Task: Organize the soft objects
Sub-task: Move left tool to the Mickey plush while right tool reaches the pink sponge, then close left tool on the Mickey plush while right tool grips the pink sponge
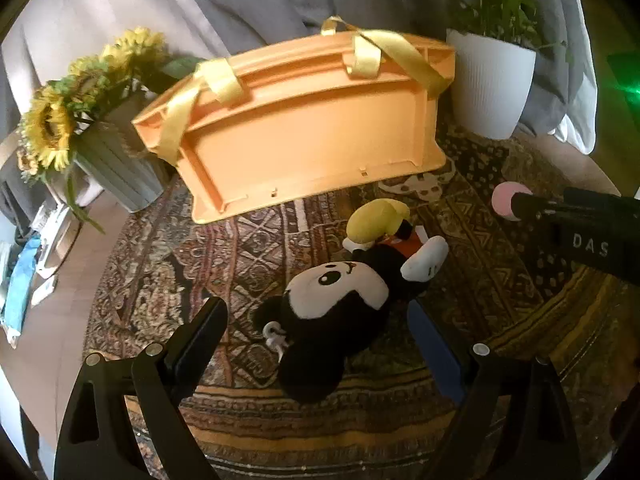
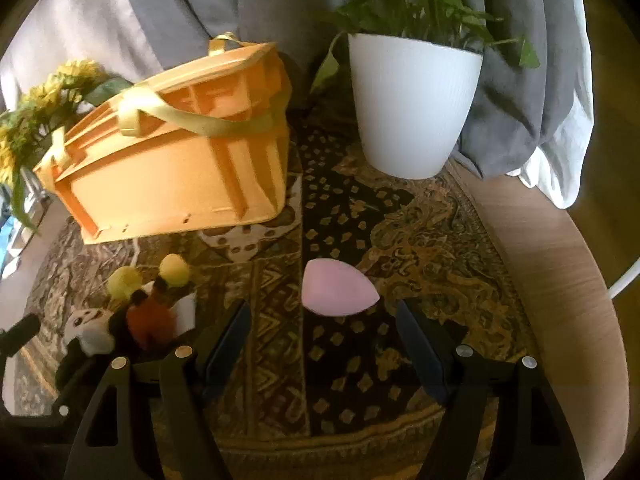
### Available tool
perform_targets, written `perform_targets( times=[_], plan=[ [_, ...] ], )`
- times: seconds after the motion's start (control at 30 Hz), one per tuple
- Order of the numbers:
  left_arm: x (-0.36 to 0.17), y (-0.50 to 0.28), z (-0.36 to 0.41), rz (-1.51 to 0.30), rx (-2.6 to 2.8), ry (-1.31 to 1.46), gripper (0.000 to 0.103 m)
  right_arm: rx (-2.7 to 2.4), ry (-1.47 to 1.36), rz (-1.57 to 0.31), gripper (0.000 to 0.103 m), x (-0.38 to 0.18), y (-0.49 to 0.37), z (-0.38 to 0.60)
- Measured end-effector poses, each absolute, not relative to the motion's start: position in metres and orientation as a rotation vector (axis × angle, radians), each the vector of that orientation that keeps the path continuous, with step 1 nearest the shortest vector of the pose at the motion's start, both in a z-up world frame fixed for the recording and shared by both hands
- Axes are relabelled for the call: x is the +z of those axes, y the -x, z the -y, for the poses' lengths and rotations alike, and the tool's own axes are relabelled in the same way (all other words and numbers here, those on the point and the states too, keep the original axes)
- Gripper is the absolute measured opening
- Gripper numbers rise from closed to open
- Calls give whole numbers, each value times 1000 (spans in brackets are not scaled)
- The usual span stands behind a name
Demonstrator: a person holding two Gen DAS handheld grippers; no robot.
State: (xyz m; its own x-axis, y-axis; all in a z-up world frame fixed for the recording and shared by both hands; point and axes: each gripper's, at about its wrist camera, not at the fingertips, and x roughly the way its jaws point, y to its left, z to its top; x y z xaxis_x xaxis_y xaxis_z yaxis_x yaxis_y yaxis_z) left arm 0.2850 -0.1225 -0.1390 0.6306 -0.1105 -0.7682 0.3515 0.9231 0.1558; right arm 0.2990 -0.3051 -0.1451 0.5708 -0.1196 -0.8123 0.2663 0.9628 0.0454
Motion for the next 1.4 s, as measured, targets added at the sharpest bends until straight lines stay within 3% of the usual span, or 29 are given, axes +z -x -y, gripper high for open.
perform_targets(
  times=[0.47, 0.6, 0.87, 1.4],
  plan=[
    [-167, -316, 138, -929, -325, -301, 92, -213, -189, -996, 75, -175, -326, 316],
    [-170, -319, 140, -936, -346, -278, 79, -206, -203, -998, 74, -178, -329, 318],
    [-170, -315, 143, -926, -352, -267, 74, -191, -197, -1014, 52, -184, -330, 320],
    [-140, -288, 128, -872, -338, -123, 72, -101, -185, -955, 50, -147, -299, 307]
  ],
)
